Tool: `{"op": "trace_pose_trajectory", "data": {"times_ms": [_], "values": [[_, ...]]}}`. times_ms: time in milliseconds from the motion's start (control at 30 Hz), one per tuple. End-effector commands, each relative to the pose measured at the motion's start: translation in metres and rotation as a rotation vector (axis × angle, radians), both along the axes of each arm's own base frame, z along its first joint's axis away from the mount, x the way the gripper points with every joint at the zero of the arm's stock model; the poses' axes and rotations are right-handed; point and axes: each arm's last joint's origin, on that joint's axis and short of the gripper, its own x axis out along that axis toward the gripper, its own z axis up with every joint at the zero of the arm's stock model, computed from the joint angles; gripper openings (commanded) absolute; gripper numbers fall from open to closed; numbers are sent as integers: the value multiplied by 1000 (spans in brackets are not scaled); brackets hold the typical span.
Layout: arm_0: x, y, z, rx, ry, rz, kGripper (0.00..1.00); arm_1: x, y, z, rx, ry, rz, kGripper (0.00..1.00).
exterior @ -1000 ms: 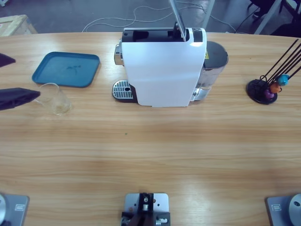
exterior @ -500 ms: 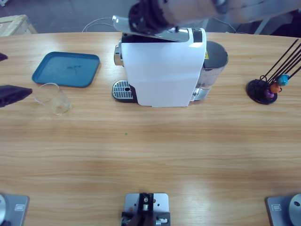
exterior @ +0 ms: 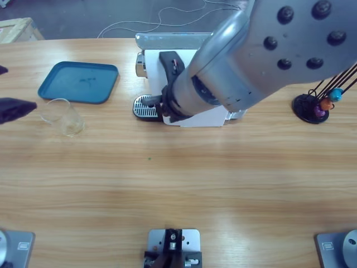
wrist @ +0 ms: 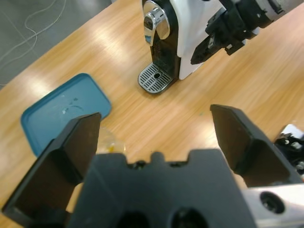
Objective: Pour coffee
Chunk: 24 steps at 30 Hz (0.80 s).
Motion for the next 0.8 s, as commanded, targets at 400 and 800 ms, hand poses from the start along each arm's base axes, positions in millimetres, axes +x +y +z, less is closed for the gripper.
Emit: {"op": "trace_pose_trajectory", "data": {"times_ms": [400, 800], "values": [[14, 8, -61, 48, 173, 482, 991, -163, -211, 169, 55, -376, 294, 1000], [56, -24, -135, 46, 169, 813, 992, -182, -247, 101, -36, -216, 236, 1000]]}}
